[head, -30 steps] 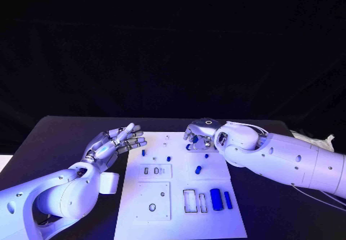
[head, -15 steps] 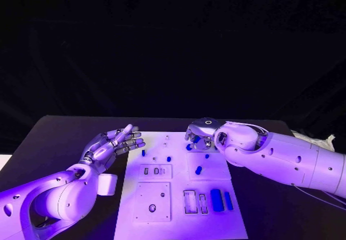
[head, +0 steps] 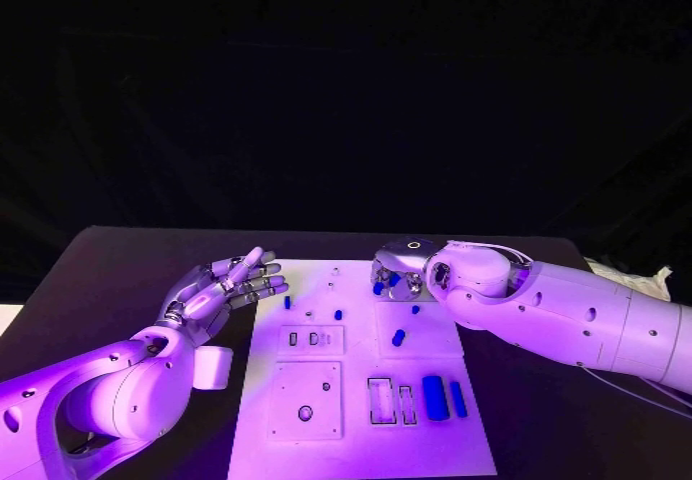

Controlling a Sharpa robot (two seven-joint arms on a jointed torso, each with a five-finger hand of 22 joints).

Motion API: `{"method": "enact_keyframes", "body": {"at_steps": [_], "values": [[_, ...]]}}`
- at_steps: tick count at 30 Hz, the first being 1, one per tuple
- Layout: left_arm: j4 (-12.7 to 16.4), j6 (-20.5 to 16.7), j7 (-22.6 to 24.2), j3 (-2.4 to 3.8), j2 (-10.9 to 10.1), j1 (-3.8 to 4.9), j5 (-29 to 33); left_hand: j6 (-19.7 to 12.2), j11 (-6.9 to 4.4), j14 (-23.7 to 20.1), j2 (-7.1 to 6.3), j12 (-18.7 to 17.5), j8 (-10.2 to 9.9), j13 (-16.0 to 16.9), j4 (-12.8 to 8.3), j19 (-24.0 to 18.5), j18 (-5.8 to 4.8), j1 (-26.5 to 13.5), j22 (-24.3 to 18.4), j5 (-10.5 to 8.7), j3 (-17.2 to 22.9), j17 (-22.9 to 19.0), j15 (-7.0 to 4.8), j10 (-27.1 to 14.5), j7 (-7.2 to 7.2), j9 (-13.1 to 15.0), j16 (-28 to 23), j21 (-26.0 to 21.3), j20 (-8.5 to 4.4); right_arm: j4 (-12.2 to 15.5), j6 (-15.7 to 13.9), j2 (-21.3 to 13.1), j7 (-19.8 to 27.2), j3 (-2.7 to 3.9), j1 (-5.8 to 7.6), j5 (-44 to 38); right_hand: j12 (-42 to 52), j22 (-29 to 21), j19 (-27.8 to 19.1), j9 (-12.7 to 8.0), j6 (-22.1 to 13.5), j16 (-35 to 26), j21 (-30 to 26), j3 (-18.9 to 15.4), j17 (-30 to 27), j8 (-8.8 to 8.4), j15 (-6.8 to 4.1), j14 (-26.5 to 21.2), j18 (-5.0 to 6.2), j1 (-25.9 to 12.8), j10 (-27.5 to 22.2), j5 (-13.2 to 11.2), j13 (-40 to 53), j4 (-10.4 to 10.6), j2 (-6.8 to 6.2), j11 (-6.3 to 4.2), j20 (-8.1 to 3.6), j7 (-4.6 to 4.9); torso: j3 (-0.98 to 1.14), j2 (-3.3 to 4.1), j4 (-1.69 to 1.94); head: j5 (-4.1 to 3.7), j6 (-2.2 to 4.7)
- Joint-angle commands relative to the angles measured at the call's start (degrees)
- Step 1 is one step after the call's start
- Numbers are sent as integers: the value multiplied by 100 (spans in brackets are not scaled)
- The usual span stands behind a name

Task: Assemble the parts on the task board

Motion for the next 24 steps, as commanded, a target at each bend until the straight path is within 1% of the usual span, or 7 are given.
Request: {"method": "enact_keyframes", "body": {"at_steps": [1,10,13,15,18,20,24], "values": [[5,100,5,5,3,9,10,36,11,41,54,-8,-18,-5,-16,39,68,2,-10,-1,-30,-5,-1,36,147,-7,-34,-29,-14,-20,210,11,67,1,-4,-13,-30,7,-50,2,44,32,28,53,17,-21,-45,62,70,5,42,-43,-11,10,-57,13,6,10,-8,6,18,-11,-15],[-15,102,-9,5,10,9,9,40,12,46,66,-15,-26,-5,-25,44,68,12,-15,-2,-34,-7,-1,40,147,-8,-40,-34,-14,-60,209,28,94,1,-4,34,-29,48,-60,2,54,65,70,96,65,-19,-44,54,66,4,39,-60,-11,41,-56,15,10,13,-12,21,23,-23,-19],[-23,103,-14,5,14,9,9,40,12,46,66,-15,-26,-5,-25,44,68,12,-15,-2,-34,-7,-1,40,147,-8,-40,-34,-14,-61,152,30,103,1,-5,61,-22,122,-51,8,84,115,134,136,142,-8,-50,54,57,-5,60,-66,-7,84,-39,11,15,10,-12,24,30,-30,-21],[-26,105,-21,5,16,9,9,41,12,50,73,-20,-31,-5,-31,47,68,19,-18,-2,-35,-9,-1,41,147,-8,-43,-37,-14,-62,64,31,110,1,-5,82,-7,281,-1,19,146,216,256,180,298,14,-65,73,36,-8,118,-62,1,133,-7,-5,18,1,-14,23,36,-35,-21],[-31,107,-30,5,19,8,9,41,12,50,73,-20,-31,-5,-31,47,68,19,-18,-2,-35,-9,-1,41,147,-8,-43,-37,-14,-48,-197,27,120,1,-5,149,22,644,135,49,283,418,525,236,603,64,-104,118,-14,-10,257,-88,17,213,44,-42,18,-28,-16,21,42,-29,-17],[-39,108,-37,5,21,8,9,44,12,54,80,-25,-36,-5,-38,51,68,25,-22,-2,-38,-10,-2,43,148,-8,-47,-39,-14,-11,-509,19,132,6,-5,187,38,856,211,78,382,543,691,292,783,99,-126,139,-42,15,372,-146,29,281,130,-69,4,-44,-15,26,47,-26,-13],[-49,105,-52,5,22,8,9,46,13,60,89,-32,-44,-5,-50,56,69,37,-26,-2,-41,-13,-2,45,149,-8,-52,-43,-14,72,-980,15,137,33,-5,215,39,1045,268,112,467,649,844,327,930,126,-143,147,-68,8,487,-162,38,363,162,-96,-11,-64,-20,31,54,-32,0]]}}
